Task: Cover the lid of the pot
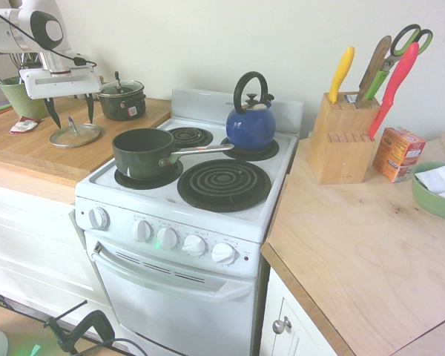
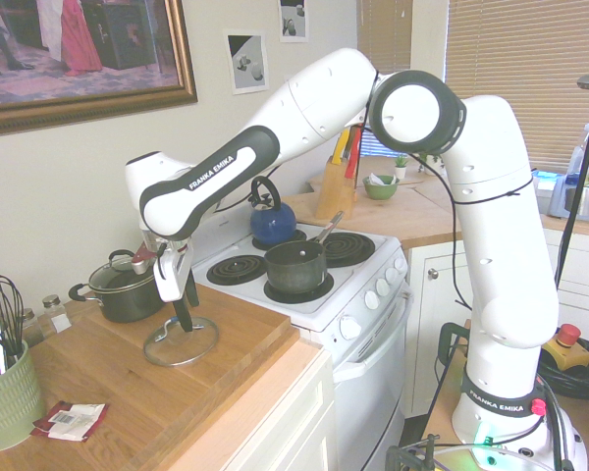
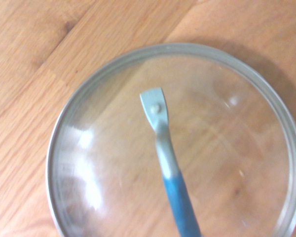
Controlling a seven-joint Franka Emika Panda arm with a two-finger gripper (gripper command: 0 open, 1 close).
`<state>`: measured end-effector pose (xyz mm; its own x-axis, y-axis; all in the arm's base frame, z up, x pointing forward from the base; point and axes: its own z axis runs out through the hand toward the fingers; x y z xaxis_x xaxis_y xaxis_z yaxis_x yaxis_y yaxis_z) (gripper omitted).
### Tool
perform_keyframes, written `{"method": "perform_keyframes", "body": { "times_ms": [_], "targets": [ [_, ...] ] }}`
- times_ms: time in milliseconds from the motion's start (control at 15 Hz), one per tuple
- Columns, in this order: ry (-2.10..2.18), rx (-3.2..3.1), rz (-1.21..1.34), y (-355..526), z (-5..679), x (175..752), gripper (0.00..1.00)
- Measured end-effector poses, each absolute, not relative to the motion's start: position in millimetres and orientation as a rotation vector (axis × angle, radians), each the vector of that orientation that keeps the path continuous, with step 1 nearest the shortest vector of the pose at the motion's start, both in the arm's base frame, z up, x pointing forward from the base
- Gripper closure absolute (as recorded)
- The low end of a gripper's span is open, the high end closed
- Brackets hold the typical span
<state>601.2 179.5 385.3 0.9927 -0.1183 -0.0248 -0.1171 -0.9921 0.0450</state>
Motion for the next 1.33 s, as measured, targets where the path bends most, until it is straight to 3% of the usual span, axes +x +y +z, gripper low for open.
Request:
{"method": "perform_keyframes", "body": {
  "times_ms": [267,333,1333],
  "targets": [
    [-0.158,3.102,-0.021,190.9,385.2,612.8,0.00],
    [-0.150,3.103,-0.019,193.9,384.5,613.8,1.00],
    [-0.110,3.094,-0.014,199.2,373.6,615.5,1.00]
  ]
}}
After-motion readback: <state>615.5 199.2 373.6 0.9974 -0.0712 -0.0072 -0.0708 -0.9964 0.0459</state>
